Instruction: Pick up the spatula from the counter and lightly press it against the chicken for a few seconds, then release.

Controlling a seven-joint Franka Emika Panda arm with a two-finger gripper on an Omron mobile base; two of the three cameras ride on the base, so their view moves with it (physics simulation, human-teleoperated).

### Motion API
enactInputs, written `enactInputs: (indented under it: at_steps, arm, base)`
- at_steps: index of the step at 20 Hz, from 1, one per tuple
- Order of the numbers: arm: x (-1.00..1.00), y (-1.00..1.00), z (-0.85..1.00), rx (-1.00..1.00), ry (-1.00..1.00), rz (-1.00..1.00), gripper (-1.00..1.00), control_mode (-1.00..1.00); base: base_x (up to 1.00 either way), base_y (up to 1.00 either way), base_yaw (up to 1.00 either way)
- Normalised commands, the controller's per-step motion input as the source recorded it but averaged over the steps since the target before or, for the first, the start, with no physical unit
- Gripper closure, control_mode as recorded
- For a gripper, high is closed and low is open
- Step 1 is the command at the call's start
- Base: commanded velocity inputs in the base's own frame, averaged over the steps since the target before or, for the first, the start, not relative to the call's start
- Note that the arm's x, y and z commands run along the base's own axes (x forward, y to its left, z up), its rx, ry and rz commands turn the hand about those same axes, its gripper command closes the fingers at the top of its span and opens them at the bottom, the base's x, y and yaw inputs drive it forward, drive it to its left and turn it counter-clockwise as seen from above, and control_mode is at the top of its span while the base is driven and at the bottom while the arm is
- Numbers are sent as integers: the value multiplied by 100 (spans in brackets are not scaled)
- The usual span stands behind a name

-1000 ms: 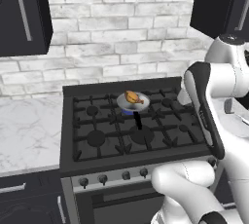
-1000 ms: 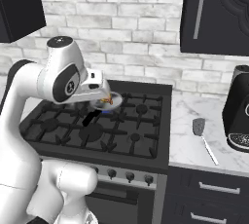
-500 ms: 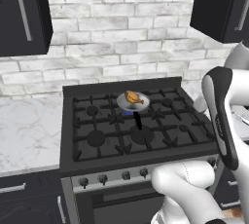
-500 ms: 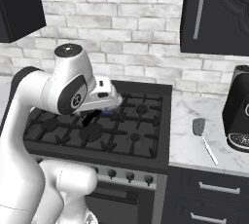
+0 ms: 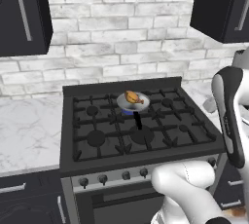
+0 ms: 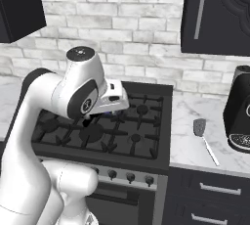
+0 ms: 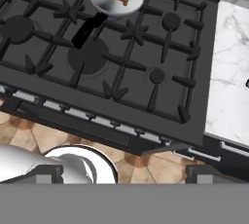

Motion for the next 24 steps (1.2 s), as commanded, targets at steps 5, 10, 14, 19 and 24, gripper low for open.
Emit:
enactInputs:
  at_steps: [5, 10, 14, 19, 24]
  arm:
    - [0, -35, -5, 0, 1, -2, -100, -100]
    - [0, -35, -18, 0, 0, -1, -100, -100]
    - [0, -37, -18, 0, 1, 0, -100, -100]
    - [0, -32, -29, -4, 0, 0, -100, -100]
    - [3, -34, -31, -1, 0, 0, -100, -100]
  base:
    - [0, 0, 0]
    - [0, 0, 0]
    - [0, 0, 0]
    - [0, 0, 0]
    - [0, 0, 0]
